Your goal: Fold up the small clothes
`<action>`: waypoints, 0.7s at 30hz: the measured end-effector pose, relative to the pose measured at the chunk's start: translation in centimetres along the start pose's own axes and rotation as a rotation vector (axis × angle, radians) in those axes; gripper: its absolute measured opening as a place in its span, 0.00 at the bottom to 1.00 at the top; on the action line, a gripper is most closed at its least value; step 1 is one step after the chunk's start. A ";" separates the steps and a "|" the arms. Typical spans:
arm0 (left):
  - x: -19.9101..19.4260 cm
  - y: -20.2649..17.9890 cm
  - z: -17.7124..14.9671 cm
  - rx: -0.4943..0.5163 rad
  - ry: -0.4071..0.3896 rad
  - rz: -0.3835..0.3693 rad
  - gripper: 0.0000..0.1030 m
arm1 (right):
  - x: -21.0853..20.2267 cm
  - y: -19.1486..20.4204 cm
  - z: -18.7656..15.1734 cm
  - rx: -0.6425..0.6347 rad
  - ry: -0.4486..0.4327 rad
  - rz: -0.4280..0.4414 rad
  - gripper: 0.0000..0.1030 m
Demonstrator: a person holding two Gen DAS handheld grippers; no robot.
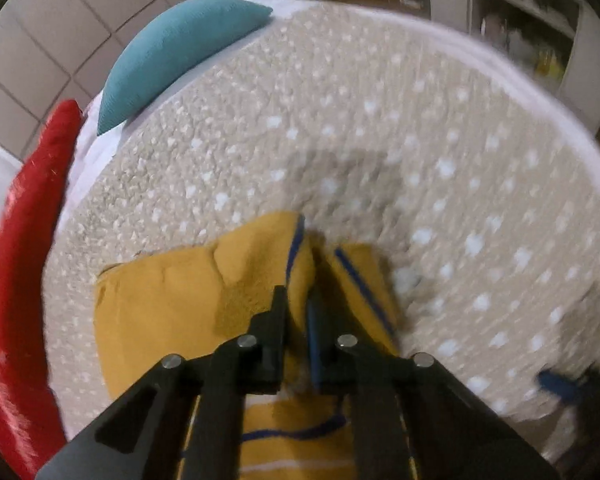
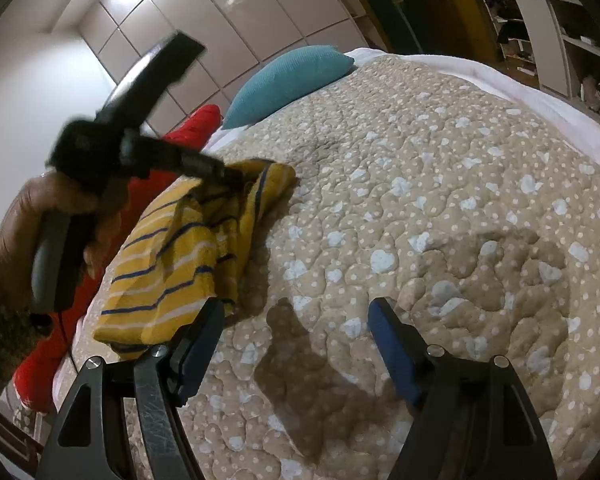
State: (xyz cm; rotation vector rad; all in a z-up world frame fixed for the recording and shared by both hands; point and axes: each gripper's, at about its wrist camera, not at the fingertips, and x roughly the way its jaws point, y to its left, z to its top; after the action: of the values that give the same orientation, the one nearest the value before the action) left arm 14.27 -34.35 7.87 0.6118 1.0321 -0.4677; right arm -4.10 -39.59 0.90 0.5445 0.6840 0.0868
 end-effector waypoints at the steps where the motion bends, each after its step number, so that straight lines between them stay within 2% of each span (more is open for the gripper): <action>1: -0.3 0.3 0.4 -0.033 -0.010 -0.030 0.06 | -0.1 0.0 -0.1 0.001 -0.001 0.002 0.77; 4: -0.5 0.2 1.4 -0.101 -0.032 -0.141 0.06 | -0.2 -0.1 -0.1 0.007 -0.001 0.009 0.77; 7: 1.6 -0.7 1.1 -0.111 0.008 -0.187 0.06 | -0.5 -0.1 -0.3 0.009 -0.003 0.012 0.77; 11: 3.0 -1.1 0.4 -0.140 0.021 -0.223 0.06 | -0.5 -0.1 -0.4 0.012 -0.004 0.016 0.77; 15: 1.3 -0.3 -0.1 -0.159 -0.027 -0.222 0.12 | -0.6 -0.2 -0.4 0.021 -0.007 0.027 0.77; 18: -1.6 1.0 -1.6 -0.174 -0.089 -0.266 0.34 | -0.7 -0.3 -0.5 0.033 -0.010 0.034 0.77; 19: -2.6 1.6 -2.3 -0.181 -0.112 -0.268 0.47 | -0.7 -0.3 -0.5 0.033 -0.009 0.035 0.77; 20: -3.3 2.2 -2.9 -0.189 -0.131 -0.250 0.57 | -0.8 -0.3 -0.6 0.033 -0.009 0.033 0.77; 21: -3.7 2.8 -3.6 -0.201 -0.147 -0.205 0.58 | -0.8 -0.2 -0.6 0.032 -0.009 0.030 0.77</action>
State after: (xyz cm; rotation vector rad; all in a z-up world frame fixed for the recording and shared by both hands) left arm 12.04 -29.57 10.51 0.2893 0.9912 -0.5719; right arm -5.11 -39.74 0.88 0.5852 0.6693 0.1016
